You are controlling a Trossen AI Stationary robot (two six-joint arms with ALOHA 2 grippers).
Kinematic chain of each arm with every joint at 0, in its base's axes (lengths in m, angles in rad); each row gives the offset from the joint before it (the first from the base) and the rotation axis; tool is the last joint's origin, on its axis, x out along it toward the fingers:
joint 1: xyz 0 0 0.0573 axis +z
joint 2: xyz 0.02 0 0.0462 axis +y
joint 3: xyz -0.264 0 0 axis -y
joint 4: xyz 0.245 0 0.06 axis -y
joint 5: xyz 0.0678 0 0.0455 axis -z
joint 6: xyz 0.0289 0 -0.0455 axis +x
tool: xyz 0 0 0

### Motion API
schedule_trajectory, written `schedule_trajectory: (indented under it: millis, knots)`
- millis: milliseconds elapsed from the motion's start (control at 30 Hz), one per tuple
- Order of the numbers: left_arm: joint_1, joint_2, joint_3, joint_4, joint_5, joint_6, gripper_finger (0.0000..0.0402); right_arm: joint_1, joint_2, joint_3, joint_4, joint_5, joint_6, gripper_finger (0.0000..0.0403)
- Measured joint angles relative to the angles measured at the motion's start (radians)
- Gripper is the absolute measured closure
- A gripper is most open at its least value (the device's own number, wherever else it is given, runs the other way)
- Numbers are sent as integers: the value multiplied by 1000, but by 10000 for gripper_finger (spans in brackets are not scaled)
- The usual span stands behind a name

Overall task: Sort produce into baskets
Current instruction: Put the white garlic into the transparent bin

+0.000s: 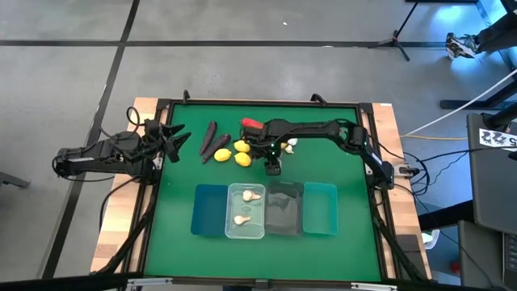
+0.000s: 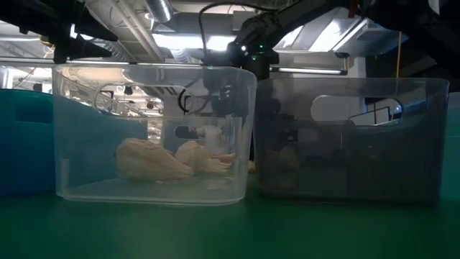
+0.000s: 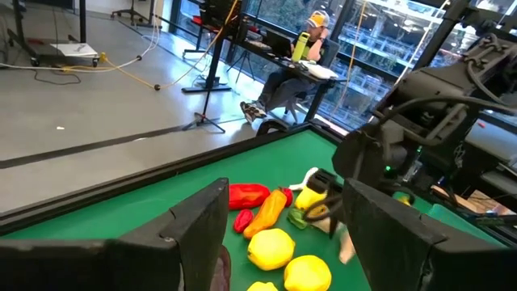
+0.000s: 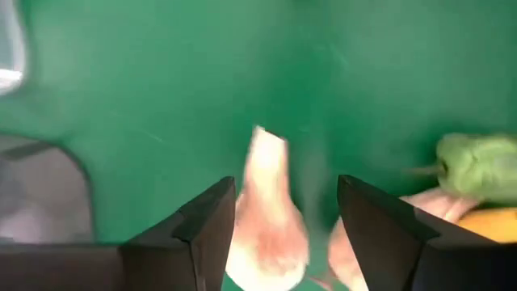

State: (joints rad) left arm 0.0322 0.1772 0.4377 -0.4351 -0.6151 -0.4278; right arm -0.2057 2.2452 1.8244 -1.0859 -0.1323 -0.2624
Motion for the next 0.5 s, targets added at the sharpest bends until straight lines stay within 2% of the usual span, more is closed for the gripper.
schedule_trajectory:
  millis: [233,500]
  knots:
    - [0,0,0,0,0,0,164,-13,0,43,-66,-16,-5,185]
    - [0,0,0,-2,0,6,164,-10,-2,36,-32,-29,-6,185]
